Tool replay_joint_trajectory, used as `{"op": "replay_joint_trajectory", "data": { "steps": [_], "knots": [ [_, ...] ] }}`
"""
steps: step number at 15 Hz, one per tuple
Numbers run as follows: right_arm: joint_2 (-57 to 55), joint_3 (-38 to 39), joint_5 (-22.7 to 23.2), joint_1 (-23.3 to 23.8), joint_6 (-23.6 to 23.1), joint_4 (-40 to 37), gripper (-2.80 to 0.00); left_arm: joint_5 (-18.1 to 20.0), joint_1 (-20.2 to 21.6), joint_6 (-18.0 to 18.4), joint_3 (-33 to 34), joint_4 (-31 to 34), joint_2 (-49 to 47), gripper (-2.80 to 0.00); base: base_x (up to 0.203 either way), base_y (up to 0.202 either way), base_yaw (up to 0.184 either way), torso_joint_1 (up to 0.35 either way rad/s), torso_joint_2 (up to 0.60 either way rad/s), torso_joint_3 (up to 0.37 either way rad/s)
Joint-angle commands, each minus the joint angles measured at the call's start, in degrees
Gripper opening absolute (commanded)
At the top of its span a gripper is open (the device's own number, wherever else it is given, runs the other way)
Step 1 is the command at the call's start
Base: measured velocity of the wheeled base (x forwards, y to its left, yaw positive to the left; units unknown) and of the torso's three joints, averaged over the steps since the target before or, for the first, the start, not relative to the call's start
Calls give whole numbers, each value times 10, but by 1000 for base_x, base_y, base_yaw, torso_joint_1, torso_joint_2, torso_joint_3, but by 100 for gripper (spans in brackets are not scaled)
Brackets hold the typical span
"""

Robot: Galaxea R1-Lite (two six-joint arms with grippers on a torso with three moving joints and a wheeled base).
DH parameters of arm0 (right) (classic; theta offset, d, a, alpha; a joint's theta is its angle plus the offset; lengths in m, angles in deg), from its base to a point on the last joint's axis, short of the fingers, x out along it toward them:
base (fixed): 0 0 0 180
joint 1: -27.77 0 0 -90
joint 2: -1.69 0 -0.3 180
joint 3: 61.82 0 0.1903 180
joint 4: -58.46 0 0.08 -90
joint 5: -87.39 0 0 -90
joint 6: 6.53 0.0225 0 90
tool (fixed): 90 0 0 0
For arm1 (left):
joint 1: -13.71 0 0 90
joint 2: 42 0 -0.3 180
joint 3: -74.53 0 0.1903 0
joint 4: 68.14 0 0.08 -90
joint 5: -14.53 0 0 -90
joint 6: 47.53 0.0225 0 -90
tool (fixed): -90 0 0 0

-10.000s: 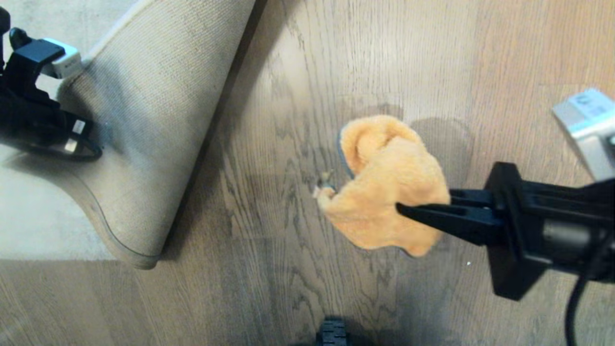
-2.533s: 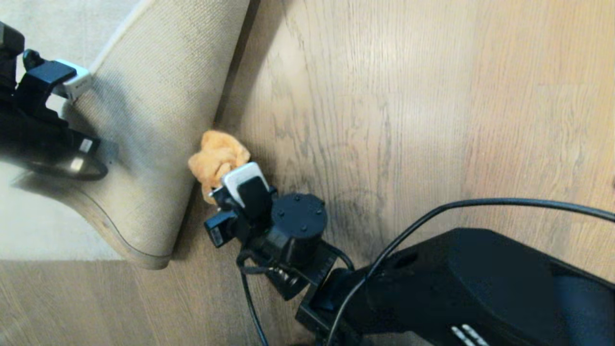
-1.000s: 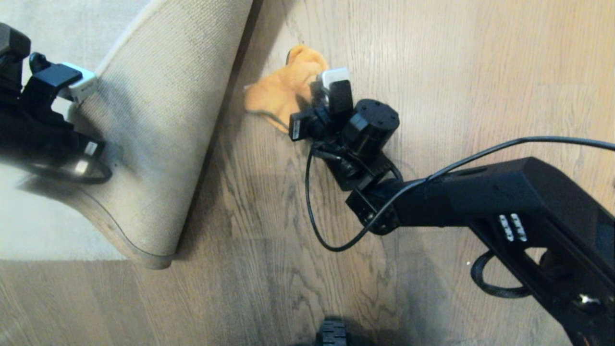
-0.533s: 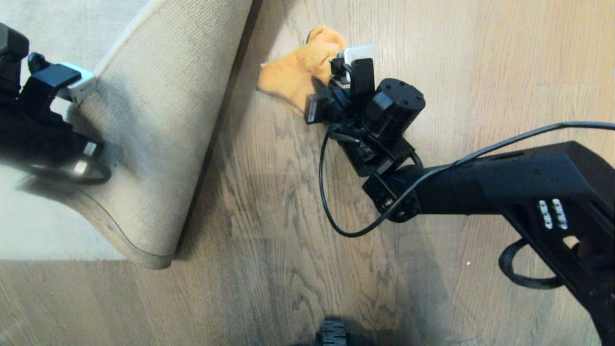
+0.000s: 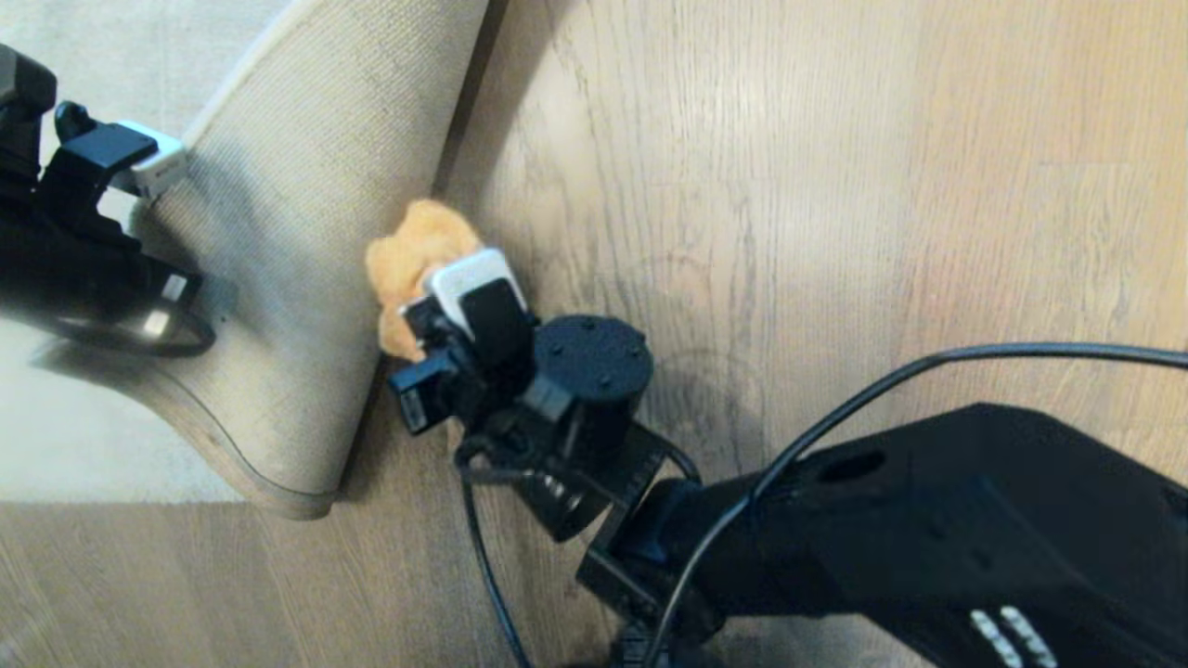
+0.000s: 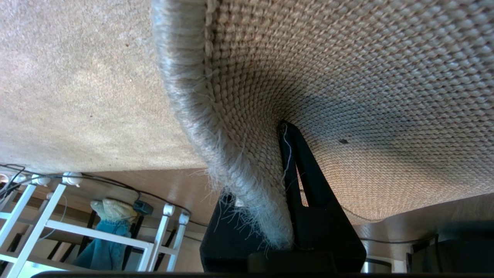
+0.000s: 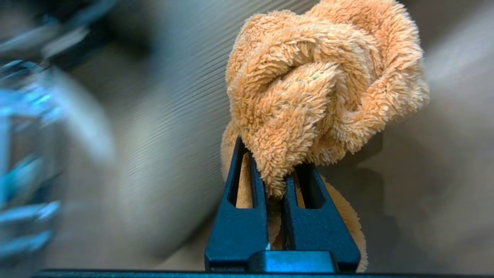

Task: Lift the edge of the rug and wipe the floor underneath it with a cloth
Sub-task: Wipe the floor under the carpet with a rag

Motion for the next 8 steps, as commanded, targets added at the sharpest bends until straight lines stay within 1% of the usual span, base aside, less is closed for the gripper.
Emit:
{"op": "replay_joint_trajectory", "data": {
  "steps": [1,2,4,6,8],
  "knots": [
    [-28,30,-1,-43,-1,17,-280,-1,0,1,1,1,-1,-280,0,0,0,0,0,0],
    [-36,39,-1,-50,-1,25,-280,-1,1,1,1,1,-1,-280,0,0,0,0,0,0],
    [-43,42,-2,-46,0,38,-280,-1,0,1,1,1,-1,-280,0,0,0,0,0,0],
    [-53,37,-3,-21,1,42,-280,-1,1,1,1,1,-1,-280,0,0,0,0,0,0],
    [-71,20,-3,18,0,54,-280,-1,1,1,1,1,-1,-280,0,0,0,0,0,0]
  ]
}}
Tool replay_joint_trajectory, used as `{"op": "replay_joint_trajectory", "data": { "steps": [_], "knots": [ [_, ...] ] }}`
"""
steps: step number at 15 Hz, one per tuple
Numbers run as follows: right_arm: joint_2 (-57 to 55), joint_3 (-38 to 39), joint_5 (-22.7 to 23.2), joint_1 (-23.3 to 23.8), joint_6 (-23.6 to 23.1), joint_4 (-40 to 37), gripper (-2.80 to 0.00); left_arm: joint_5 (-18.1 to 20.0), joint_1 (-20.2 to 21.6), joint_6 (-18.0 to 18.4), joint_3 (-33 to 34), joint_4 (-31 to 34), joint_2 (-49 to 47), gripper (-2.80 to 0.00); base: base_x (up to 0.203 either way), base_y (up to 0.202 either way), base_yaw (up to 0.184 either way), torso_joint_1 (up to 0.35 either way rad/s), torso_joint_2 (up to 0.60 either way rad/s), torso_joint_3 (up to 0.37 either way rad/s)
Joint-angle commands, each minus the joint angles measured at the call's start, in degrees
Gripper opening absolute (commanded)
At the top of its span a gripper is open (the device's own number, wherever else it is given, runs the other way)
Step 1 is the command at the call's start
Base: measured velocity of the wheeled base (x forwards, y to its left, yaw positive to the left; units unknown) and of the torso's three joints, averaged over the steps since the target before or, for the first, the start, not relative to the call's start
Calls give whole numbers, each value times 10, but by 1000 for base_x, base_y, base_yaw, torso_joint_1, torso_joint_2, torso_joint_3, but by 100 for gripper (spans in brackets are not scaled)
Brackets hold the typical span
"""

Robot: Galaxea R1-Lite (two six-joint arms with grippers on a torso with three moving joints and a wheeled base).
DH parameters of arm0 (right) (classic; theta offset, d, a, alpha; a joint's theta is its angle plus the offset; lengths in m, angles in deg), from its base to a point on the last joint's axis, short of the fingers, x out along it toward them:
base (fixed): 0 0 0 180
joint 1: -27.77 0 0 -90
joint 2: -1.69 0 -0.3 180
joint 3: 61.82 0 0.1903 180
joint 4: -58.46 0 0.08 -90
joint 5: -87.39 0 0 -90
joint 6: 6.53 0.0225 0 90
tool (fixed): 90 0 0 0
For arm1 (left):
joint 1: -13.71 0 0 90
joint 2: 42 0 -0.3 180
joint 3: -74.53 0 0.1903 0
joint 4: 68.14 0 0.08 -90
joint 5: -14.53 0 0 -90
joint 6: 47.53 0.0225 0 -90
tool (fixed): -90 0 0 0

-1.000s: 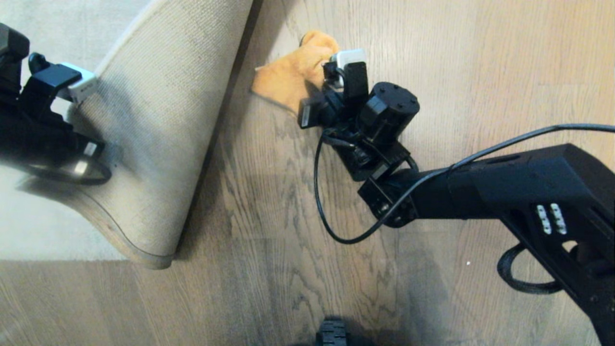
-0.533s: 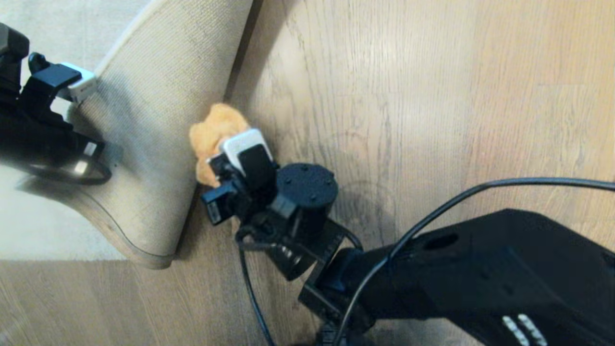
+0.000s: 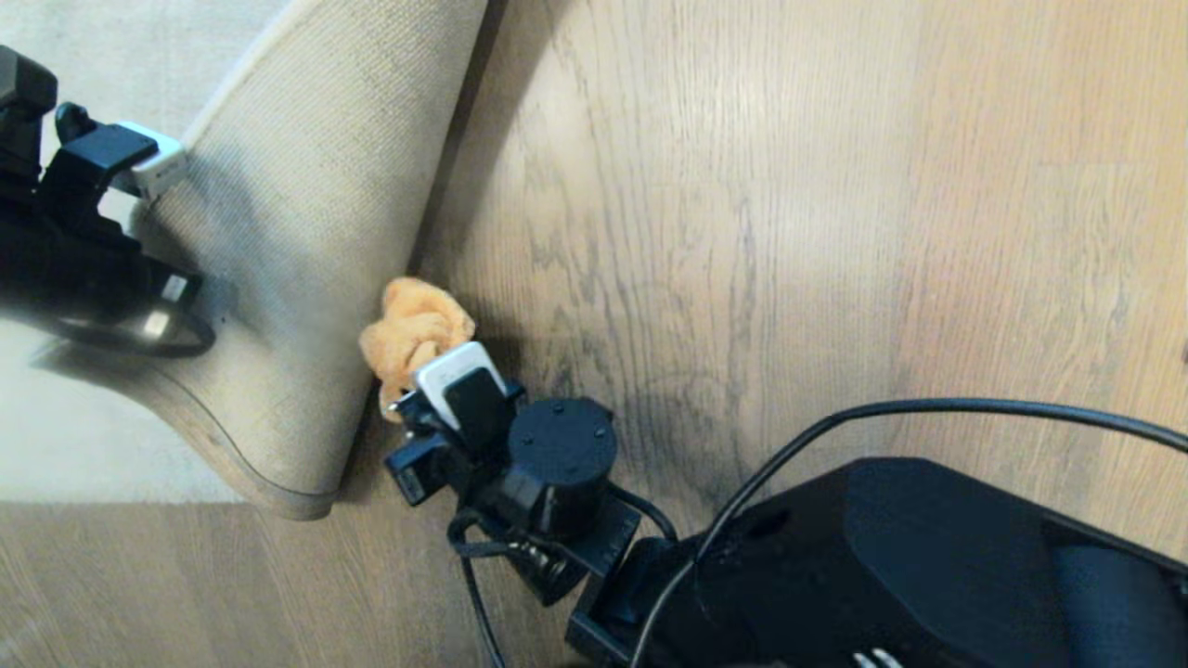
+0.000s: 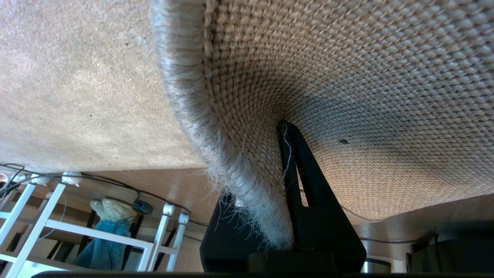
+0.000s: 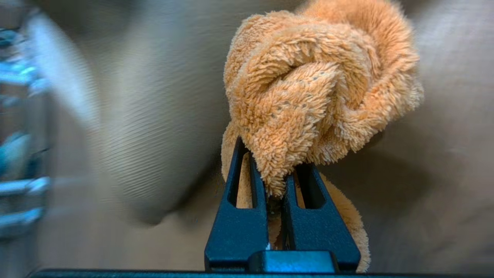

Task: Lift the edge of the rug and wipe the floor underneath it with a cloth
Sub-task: Wipe the floor under the carpet with a rag

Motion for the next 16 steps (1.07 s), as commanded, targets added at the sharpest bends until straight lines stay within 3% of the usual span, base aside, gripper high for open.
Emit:
{"op": "replay_joint_trajectory", "data": {
  "steps": [1,8,16],
  "knots": [
    [-25,-20,0,37,-1,13,-280,-1,0,1,0,1,-1,-280,0,0,0,0,0,0],
    [-9,-170,2,150,-1,-50,-280,-2,-3,1,7,1,-4,-280,0,0,0,0,0,0],
    [95,-175,1,181,-3,-102,-280,-1,-3,1,9,1,0,-280,0,0,0,0,0,0]
  ]
}}
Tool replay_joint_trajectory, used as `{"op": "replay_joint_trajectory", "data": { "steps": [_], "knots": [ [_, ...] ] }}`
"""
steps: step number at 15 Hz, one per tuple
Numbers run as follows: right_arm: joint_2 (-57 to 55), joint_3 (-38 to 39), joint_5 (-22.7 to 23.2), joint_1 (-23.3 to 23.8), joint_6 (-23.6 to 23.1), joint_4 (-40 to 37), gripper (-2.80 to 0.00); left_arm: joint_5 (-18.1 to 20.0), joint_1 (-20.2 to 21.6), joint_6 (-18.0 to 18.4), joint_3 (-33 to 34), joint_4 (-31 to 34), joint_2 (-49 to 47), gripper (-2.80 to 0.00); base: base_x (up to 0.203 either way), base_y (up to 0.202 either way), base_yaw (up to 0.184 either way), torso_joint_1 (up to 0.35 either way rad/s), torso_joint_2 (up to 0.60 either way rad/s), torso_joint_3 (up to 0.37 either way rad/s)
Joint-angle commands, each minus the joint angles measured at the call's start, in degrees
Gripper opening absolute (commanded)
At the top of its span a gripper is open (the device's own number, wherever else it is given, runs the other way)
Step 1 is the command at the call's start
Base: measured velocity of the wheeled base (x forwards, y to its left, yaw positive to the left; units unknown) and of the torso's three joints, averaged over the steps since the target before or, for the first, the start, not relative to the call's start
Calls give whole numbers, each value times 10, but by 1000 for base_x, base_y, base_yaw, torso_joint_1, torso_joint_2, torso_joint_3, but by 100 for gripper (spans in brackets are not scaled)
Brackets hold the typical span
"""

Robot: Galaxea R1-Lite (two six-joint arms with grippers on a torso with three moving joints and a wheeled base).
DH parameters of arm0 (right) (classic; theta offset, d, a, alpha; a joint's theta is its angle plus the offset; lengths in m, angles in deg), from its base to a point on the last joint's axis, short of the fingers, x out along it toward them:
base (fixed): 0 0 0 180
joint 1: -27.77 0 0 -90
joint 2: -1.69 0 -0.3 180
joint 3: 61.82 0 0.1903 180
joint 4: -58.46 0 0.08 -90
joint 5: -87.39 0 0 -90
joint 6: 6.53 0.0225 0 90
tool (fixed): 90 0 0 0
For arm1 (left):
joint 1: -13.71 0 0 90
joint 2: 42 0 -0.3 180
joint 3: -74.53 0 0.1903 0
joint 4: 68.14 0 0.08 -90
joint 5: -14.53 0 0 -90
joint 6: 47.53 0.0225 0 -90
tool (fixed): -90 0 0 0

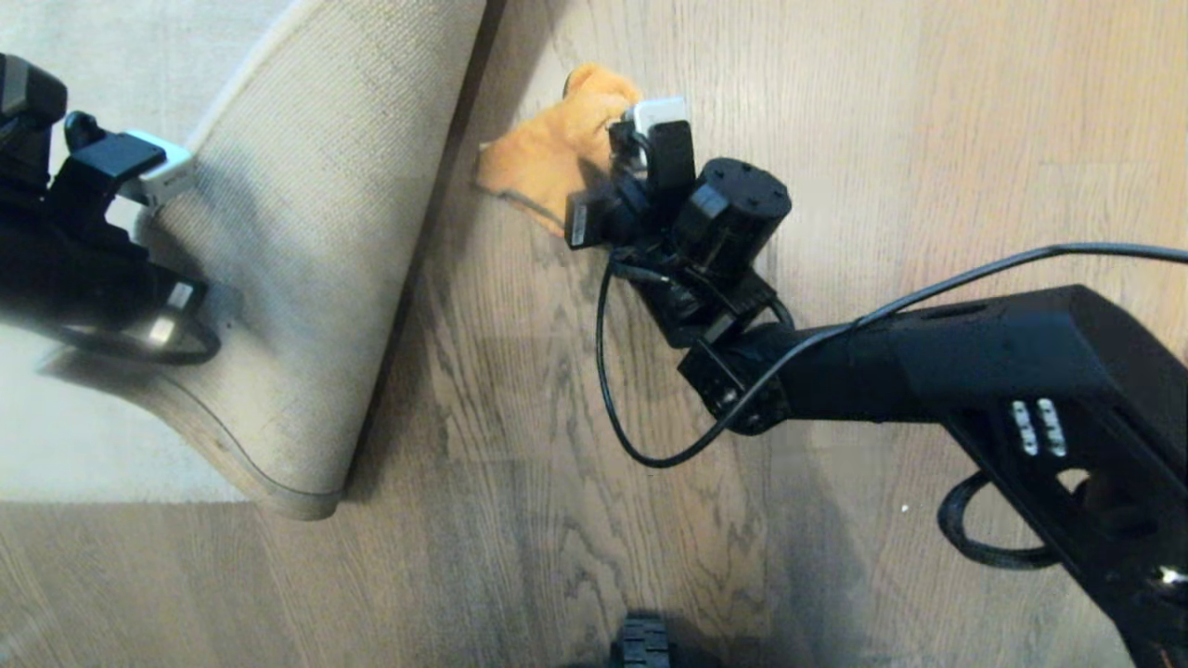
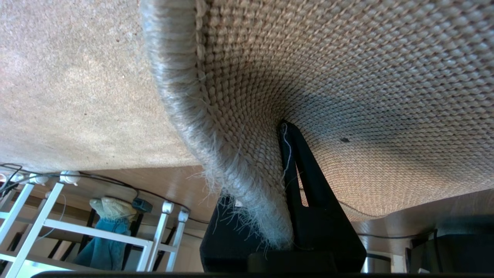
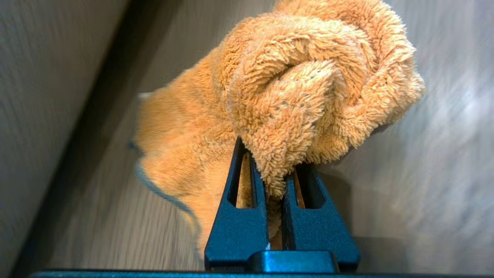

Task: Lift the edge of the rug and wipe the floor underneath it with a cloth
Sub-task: Wipe the floor under the carpet with a rag

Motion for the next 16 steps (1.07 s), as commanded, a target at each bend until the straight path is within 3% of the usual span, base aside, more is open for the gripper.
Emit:
{"op": "replay_joint_trajectory", "data": {
  "steps": [1,5,11,13,16],
  "knots": [
    [38,4,0,-3,-6,-5,-280,-1,0,1,0,1,2,-280,0,0,0,0,0,0],
    [60,63,-1,-35,-14,4,-280,-1,0,1,0,1,3,-280,0,0,0,0,0,0],
    [77,232,-6,-88,-28,108,-280,0,-3,0,4,1,9,-280,0,0,0,0,0,0],
    [98,277,-12,-78,-31,134,-280,0,-4,0,4,1,9,-280,0,0,0,0,0,0],
    [131,310,-12,-21,-41,139,-280,0,-5,0,4,1,9,-280,0,0,0,0,0,0]
  ]
}}
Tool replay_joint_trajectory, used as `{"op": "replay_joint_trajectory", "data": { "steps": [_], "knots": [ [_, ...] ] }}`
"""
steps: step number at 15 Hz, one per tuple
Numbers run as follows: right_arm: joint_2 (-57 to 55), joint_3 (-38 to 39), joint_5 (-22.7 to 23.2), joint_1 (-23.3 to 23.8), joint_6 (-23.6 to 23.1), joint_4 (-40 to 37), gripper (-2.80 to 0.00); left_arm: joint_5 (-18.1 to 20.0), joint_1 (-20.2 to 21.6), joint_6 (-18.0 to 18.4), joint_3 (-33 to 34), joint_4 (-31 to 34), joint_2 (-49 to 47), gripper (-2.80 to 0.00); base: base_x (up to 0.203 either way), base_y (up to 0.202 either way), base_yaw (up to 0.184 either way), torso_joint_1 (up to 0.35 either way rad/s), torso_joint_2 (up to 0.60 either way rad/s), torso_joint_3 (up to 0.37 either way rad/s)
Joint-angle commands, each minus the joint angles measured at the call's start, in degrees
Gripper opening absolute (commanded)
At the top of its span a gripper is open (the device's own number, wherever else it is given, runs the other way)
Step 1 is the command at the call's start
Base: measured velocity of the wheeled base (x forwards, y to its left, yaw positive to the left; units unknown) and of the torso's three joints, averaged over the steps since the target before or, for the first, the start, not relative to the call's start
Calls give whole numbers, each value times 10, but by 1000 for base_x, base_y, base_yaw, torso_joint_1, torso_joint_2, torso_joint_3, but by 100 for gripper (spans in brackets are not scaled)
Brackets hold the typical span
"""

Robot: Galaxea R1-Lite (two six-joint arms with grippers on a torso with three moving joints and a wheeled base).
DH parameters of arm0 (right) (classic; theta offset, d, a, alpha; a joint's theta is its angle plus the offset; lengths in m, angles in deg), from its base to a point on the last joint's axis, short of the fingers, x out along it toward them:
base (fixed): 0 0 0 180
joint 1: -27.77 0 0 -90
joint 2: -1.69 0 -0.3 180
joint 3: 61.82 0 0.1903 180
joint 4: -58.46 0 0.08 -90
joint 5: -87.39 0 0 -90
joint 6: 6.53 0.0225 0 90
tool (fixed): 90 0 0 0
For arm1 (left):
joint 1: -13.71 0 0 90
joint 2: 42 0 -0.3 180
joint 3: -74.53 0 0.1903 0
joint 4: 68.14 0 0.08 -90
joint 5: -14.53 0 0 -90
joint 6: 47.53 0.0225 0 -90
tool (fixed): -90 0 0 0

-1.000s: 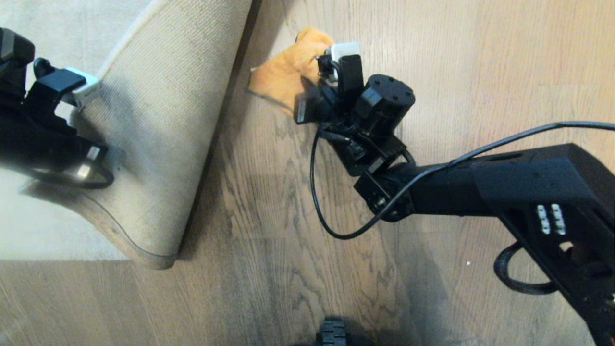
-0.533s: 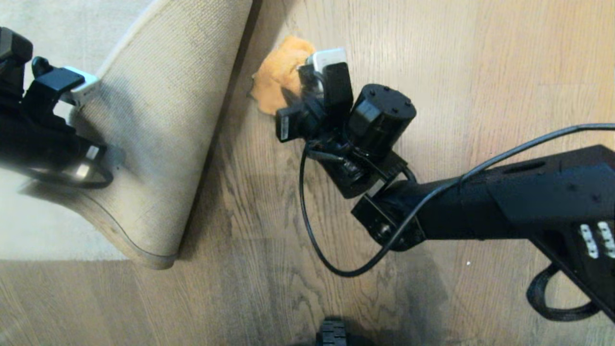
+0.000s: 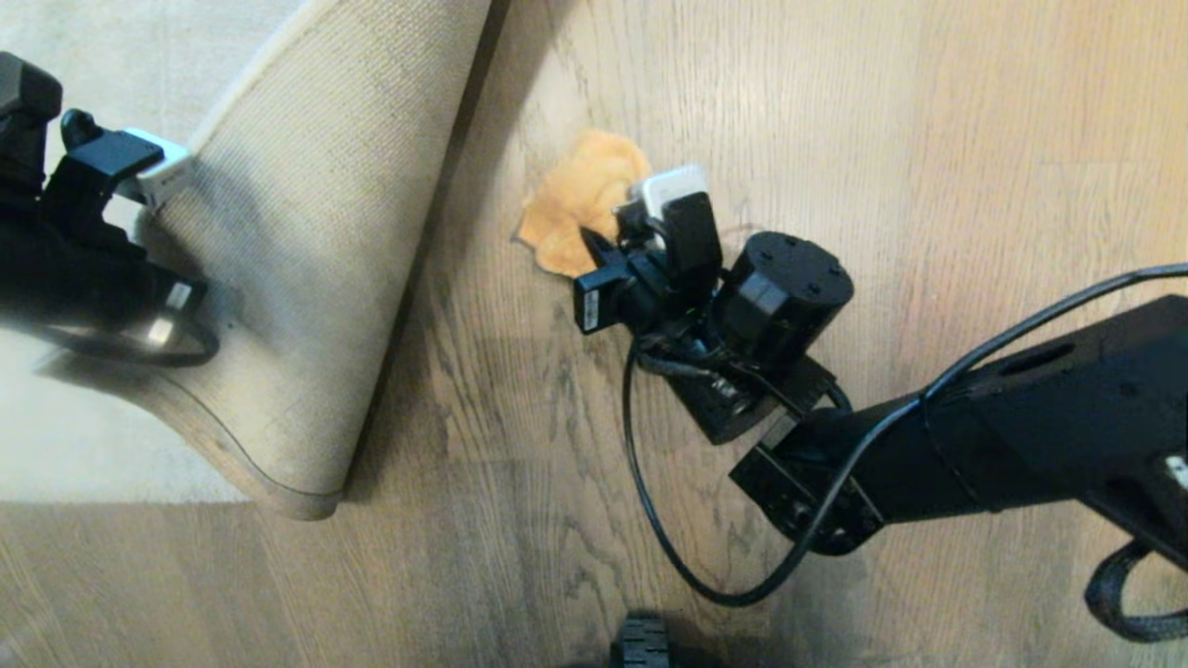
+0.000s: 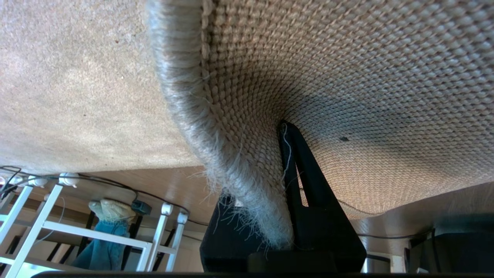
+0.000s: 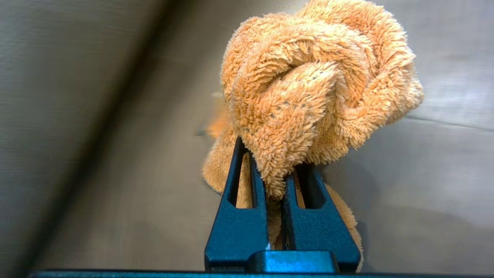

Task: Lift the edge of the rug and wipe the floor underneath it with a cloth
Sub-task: Wipe the floor under the carpet with a rag, then lay down the carpet

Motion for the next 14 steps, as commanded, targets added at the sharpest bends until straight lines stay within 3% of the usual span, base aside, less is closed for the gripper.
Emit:
{"op": "replay_joint_trajectory", "data": {
  "steps": [1,5,9,14],
  "knots": [
    [39,19,1,39,-5,-1,-280,-1,0,1,0,1,0,-280,0,0,0,0,0,0],
    [135,94,3,110,-8,-37,-280,-2,-19,1,5,-1,4,-280,0,0,0,0,0,0],
    [271,234,7,175,-7,-83,-280,-1,-31,0,14,-1,12,-280,0,0,0,0,0,0],
    [402,444,13,336,-8,-73,-280,-1,-31,0,21,-1,14,-280,0,0,0,0,0,0]
  ]
}}
